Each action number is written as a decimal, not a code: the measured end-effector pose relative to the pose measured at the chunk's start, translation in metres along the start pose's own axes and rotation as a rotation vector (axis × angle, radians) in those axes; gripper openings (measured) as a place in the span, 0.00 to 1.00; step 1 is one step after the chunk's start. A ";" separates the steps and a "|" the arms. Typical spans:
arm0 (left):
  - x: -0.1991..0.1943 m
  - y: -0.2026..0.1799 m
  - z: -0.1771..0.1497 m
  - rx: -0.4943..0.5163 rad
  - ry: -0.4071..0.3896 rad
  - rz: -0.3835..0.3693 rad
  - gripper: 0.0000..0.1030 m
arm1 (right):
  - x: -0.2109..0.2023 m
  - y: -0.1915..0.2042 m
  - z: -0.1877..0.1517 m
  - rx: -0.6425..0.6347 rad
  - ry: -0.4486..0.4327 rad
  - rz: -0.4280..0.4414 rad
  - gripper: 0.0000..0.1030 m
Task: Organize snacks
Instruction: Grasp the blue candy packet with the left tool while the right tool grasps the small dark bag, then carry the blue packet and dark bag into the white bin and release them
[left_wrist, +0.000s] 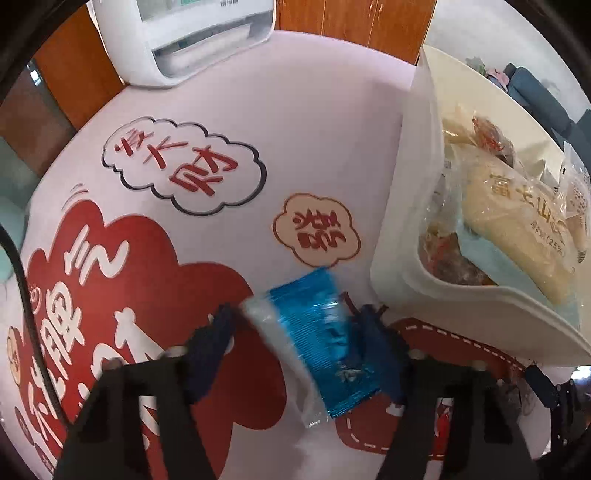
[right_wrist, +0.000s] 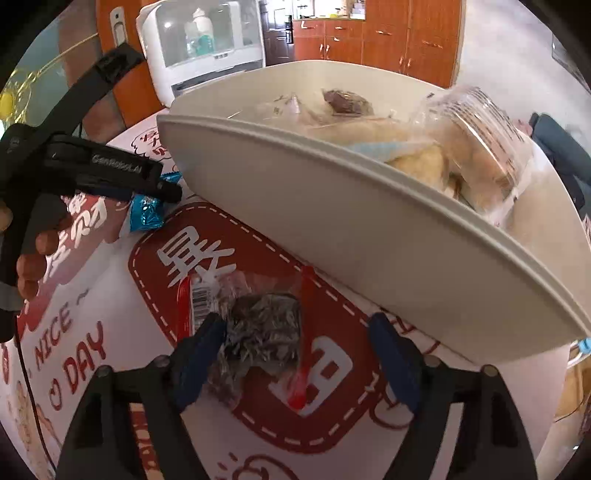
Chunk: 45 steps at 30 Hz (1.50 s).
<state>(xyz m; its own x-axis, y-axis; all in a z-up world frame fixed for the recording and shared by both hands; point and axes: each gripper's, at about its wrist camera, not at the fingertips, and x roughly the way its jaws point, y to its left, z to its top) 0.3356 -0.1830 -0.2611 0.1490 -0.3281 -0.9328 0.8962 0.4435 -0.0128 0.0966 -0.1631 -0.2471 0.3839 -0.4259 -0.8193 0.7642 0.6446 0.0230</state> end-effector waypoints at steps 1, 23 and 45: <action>0.000 -0.001 -0.002 -0.003 -0.003 0.003 0.47 | 0.000 0.001 0.000 -0.008 -0.006 0.005 0.64; -0.209 -0.061 -0.113 -0.202 -0.229 0.028 0.27 | -0.108 -0.001 0.019 -0.270 -0.055 0.258 0.40; -0.224 -0.226 0.049 -0.521 -0.346 0.194 0.28 | -0.131 -0.196 0.185 -0.376 -0.232 0.441 0.40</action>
<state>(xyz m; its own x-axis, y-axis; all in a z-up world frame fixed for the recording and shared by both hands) 0.1202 -0.2506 -0.0311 0.4913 -0.4126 -0.7670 0.5324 0.8393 -0.1104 -0.0078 -0.3510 -0.0379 0.7564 -0.1686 -0.6321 0.2899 0.9525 0.0928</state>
